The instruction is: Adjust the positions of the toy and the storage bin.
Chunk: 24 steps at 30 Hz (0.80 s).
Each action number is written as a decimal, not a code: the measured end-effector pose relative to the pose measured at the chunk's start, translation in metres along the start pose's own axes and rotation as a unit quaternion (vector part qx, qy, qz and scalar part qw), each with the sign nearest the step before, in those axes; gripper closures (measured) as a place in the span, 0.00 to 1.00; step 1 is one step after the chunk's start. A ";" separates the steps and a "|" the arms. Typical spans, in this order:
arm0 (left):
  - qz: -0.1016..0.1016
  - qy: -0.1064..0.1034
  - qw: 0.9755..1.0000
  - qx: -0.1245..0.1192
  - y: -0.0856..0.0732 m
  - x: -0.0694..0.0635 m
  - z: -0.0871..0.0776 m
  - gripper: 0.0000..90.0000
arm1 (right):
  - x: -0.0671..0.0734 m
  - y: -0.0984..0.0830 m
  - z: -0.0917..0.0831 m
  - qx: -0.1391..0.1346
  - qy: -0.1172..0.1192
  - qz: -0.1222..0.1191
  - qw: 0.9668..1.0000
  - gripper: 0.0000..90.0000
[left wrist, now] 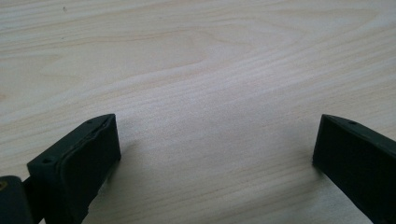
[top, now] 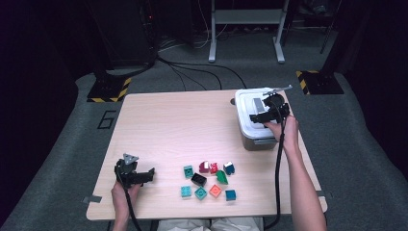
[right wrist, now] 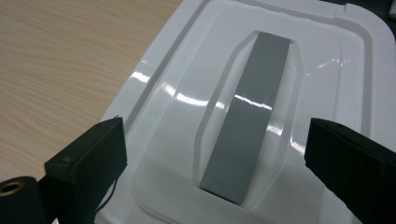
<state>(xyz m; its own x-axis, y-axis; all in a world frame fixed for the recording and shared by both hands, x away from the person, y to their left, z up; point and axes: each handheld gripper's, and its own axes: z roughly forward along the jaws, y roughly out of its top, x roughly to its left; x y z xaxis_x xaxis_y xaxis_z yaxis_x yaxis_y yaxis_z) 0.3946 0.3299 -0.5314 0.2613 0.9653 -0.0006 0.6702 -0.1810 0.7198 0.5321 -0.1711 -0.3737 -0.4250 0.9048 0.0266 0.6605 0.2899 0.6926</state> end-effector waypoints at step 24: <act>0.001 0.000 1.000 0.001 0.000 0.000 0.000 0.01 | -0.013 0.017 0.024 0.013 -0.044 0.042 0.998 0.66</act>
<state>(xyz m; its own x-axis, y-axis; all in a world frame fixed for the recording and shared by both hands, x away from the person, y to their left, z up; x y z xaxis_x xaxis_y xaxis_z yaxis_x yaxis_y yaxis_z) 0.3947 0.3302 -0.5313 0.2634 0.9647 0.0009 0.6703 -0.1837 0.7190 0.5634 -0.1708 -0.3797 -0.3115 0.9501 0.0189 0.7083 0.2188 0.6712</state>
